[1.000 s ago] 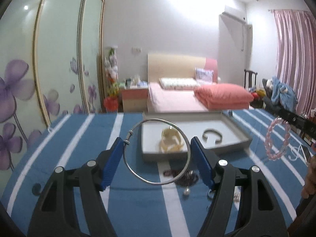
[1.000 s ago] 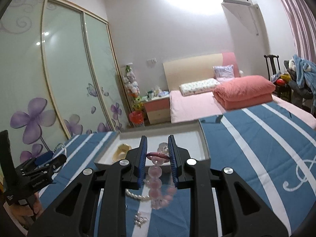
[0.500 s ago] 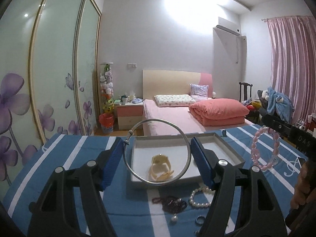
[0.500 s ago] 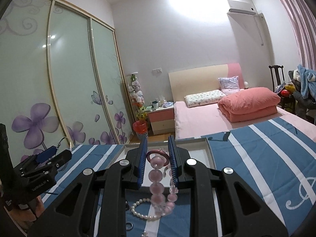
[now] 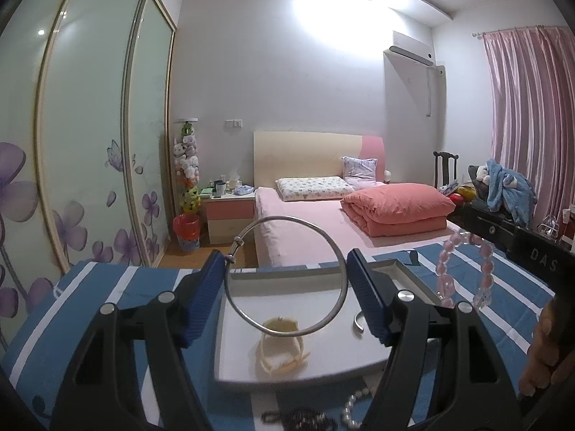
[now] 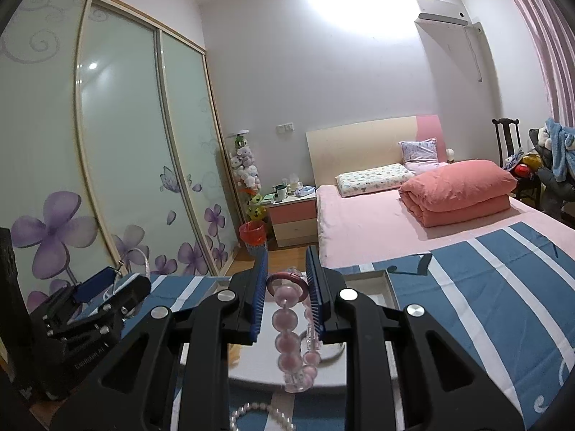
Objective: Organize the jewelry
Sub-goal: 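Carry the silver bangle and pink bracelet into the grey tray and open both tools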
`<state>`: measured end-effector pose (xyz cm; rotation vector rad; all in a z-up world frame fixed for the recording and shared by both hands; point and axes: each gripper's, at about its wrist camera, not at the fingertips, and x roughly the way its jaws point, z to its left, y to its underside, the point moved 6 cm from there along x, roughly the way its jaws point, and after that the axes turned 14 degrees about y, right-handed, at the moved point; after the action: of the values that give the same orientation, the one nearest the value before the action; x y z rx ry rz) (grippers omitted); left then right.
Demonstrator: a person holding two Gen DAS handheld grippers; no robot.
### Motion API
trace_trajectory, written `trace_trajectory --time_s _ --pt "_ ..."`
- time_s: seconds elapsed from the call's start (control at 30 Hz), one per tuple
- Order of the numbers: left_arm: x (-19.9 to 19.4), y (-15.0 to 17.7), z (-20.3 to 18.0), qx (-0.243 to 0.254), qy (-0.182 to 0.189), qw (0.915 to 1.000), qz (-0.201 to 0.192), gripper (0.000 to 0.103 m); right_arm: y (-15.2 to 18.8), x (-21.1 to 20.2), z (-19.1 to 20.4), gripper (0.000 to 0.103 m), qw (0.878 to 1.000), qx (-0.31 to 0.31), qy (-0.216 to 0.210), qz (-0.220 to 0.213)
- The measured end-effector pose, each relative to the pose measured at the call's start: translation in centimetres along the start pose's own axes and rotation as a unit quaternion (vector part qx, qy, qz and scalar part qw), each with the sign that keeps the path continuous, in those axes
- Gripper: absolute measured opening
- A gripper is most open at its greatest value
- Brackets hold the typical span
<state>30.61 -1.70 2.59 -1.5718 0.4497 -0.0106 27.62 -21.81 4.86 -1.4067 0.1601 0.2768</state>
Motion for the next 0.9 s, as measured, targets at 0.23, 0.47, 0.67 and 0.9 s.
trace_trajectory --time_s 0.23,0.47,0.67,0.9 --pt "4.2 0.3 1.4 -0.013 0.001 0.9999 0.007 0.068 0.4 3.6 0.2 0.023 1.0 0.006 0.004 0.012" --pt "7.4 1.0 2.8 -0.022 0.003 0.9996 0.017 0.068 1.7 6.6 0.5 0.023 0.999 0.006 0.012 0.039" --pt "8.8 1.9 3.2 -0.024 0.003 0.9994 0.024 0.068 2.3 8.0 1.0 0.023 0.999 0.002 0.016 0.052" --pt "9.8 2.8 3.9 -0.029 0.0 0.999 0.033 0.068 2.9 9.1 1.4 0.023 0.998 -0.003 0.019 0.066"
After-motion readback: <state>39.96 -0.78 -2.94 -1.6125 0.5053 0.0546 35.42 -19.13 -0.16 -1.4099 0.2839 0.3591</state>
